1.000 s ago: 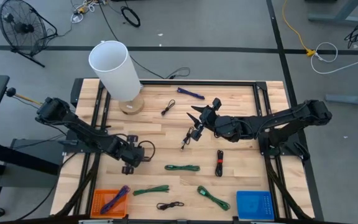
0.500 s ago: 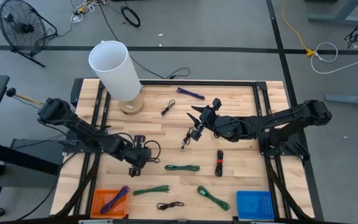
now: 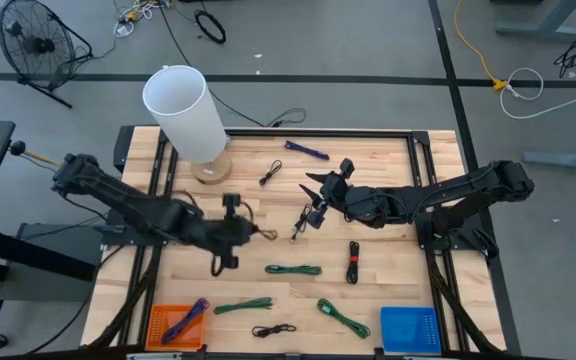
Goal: Pick & Place USB Port
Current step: Put the black charger cable into the blue bin
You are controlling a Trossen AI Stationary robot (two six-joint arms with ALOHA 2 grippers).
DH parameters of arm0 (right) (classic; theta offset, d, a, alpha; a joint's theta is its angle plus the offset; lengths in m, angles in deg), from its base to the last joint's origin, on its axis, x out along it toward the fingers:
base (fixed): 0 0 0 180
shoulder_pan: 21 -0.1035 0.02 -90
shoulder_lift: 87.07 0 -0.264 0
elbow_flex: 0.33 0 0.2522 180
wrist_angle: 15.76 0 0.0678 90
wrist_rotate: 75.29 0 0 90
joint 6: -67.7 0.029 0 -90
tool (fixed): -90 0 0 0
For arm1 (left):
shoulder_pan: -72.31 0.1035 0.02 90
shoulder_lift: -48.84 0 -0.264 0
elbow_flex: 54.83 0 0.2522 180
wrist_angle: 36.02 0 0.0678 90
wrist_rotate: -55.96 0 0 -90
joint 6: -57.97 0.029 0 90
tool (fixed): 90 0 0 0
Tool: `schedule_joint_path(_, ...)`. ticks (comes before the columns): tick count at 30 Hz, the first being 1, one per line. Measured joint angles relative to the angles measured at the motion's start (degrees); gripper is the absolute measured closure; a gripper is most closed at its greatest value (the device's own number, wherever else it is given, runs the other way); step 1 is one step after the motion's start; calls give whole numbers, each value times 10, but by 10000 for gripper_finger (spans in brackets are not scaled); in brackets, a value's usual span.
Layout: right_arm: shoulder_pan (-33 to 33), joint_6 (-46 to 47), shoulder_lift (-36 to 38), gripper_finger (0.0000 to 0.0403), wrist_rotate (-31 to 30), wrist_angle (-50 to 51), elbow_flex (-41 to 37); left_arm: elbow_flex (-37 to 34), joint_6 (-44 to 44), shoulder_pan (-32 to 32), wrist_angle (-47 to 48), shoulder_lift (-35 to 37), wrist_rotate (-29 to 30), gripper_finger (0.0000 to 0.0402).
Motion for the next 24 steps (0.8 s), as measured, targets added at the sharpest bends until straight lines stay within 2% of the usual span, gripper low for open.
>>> schedule_joint_path(4,0,0,0,253,0,0,0,5,38,27,-42,64,-7,375)
schedule_joint_path(7,0,-2,0,253,3,-8,0,5,50,57,-95,106,-52,375)
schedule_joint_path(10,-1,-10,0,253,33,-24,0,5,52,85,-151,124,-107,375)
schedule_joint_path(15,-12,-52,0,253,127,-83,0,4,65,101,-189,106,-153,375)
schedule_joint_path(24,-42,-107,0,253,194,-121,0,3,80,135,-244,44,-197,375)
